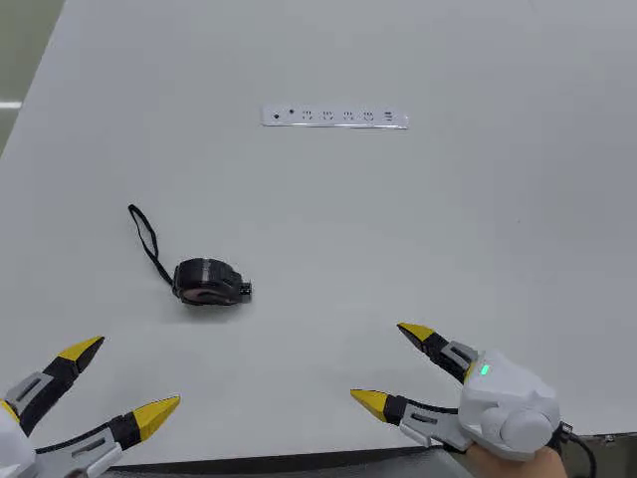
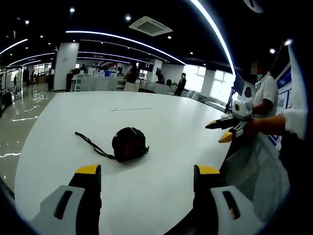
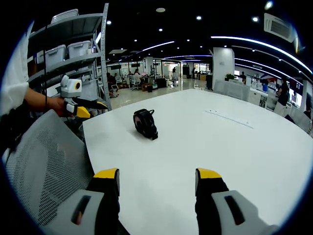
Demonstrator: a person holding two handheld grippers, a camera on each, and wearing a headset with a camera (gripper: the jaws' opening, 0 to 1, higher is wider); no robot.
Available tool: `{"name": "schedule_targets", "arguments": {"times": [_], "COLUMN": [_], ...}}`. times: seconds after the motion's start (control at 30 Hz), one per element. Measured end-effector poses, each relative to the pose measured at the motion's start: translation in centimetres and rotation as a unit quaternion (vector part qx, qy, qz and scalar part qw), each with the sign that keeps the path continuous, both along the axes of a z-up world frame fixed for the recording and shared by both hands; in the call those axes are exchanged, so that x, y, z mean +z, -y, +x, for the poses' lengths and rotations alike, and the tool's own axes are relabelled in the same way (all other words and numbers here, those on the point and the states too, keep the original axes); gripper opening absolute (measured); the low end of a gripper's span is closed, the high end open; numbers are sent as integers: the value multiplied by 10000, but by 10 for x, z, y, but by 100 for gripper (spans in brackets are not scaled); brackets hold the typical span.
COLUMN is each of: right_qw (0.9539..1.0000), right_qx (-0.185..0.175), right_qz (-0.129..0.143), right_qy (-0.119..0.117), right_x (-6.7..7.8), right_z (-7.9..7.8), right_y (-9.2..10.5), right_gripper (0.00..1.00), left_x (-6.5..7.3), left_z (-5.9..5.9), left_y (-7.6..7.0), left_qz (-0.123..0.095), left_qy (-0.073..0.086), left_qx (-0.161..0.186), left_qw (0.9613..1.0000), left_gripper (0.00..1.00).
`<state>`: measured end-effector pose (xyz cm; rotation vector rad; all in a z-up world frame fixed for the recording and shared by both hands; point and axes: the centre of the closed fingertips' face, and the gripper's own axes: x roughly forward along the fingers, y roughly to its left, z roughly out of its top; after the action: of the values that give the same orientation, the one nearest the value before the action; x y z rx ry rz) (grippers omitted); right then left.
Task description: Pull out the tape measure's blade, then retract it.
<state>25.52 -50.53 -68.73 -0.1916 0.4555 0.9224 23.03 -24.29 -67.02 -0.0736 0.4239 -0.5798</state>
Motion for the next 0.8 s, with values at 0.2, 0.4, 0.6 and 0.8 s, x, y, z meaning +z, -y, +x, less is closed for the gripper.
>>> {"name": "schedule_targets", "arguments": {"times": [0.2, 0.4, 0.6, 0.8], "right_qw": [10000, 9999, 9998, 9994], "right_qx": [18, 112, 196, 327], "right_qz": [6, 45, 37, 103], "right_qy": [-4, 4, -25, -70], "right_x": [-1, -1, -3, -4], "right_z": [0, 2, 6, 9], "right_y": [0, -2, -5, -10], "right_gripper": [62, 60, 60, 58], "left_x": [-2, -5, -10, -14], "left_z": [0, 3, 8, 13], "left_y": [0, 2, -1, 0], "left_qz": [3, 63, 140, 240], "left_qy": [-16, -15, -42, -87], "left_qx": [-48, -233, -343, -561], "left_qw": [10000, 9997, 9993, 9981], "left_gripper": [75, 76, 75, 75]}}
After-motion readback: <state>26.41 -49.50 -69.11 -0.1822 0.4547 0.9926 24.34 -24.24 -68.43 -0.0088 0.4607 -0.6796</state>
